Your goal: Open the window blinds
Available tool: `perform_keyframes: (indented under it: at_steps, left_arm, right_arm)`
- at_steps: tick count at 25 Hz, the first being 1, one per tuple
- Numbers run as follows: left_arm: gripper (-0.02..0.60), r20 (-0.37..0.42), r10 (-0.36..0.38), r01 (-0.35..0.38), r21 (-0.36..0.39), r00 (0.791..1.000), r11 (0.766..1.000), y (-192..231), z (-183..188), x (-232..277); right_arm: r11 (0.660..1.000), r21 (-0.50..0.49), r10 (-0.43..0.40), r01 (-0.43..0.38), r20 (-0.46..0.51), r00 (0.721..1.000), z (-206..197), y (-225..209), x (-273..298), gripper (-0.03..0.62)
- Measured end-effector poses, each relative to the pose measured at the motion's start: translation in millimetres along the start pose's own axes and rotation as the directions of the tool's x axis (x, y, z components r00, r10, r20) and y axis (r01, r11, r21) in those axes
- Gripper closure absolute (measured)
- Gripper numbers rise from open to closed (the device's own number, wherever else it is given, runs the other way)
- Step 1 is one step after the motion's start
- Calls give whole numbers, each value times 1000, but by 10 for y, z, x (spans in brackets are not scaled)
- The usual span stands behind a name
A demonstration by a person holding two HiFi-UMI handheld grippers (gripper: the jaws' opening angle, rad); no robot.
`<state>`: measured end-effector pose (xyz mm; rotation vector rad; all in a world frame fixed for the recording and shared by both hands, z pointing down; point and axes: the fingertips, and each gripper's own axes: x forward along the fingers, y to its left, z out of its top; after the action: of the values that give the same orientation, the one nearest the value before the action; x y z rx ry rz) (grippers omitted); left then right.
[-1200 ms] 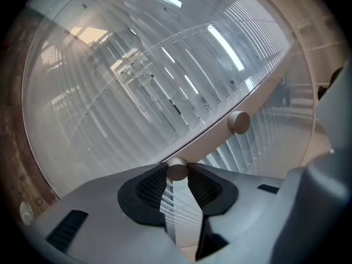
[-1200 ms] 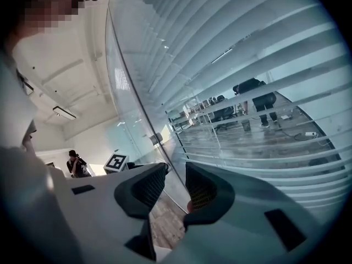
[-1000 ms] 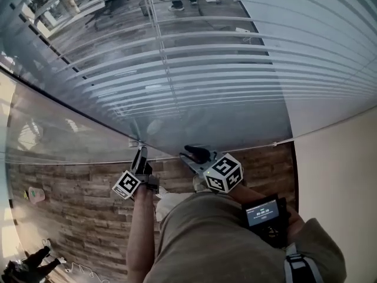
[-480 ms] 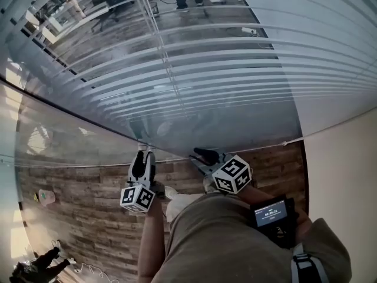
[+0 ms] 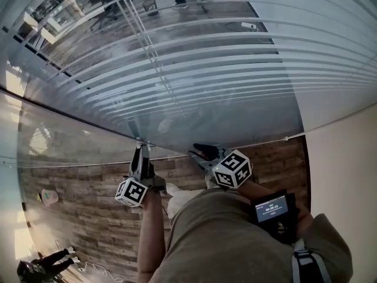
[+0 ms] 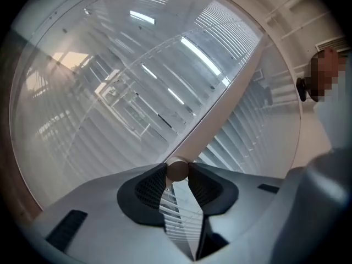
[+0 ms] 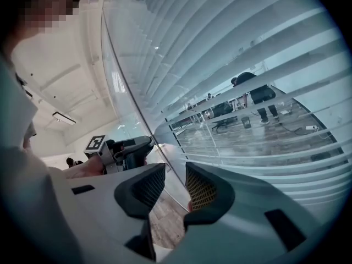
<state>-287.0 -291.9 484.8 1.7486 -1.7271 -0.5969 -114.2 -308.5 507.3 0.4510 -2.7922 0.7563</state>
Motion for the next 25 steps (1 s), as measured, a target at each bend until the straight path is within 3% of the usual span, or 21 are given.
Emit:
perform_keyframes:
  at_steps: [4, 7, 12, 15, 19, 25]
  left_arm:
    - [445, 5, 13, -13, 38, 1000, 999, 6, 0, -9]
    - [445, -7, 41, -40, 128, 999, 991, 22, -7, -29]
    - [445, -39, 94, -78, 313, 995, 947, 19, -50, -11]
    - [445, -50, 130, -96, 436, 990, 895, -2, -49, -9]
    - [446, -36, 181, -125, 594, 983, 795, -6, -36, -33]
    - [446, -8, 230, -150, 734, 973, 662, -21, -120, -8]
  right_arm:
    - [1000, 1, -4, 4, 1, 1000, 3, -18, -17, 485]
    - [1000, 1, -6, 6, 3, 1000, -3, -19, -17, 485]
    - [1000, 5, -6, 6, 0, 1000, -32, -50, -19, 485]
    - [1000, 3, -5, 5, -3, 1000, -19, -37, -19, 485]
    - [1000, 0, -5, 5, -5, 1000, -11, 1, -1, 485]
    - [1000, -1, -5, 5, -6, 1000, -64, -47, -21, 485]
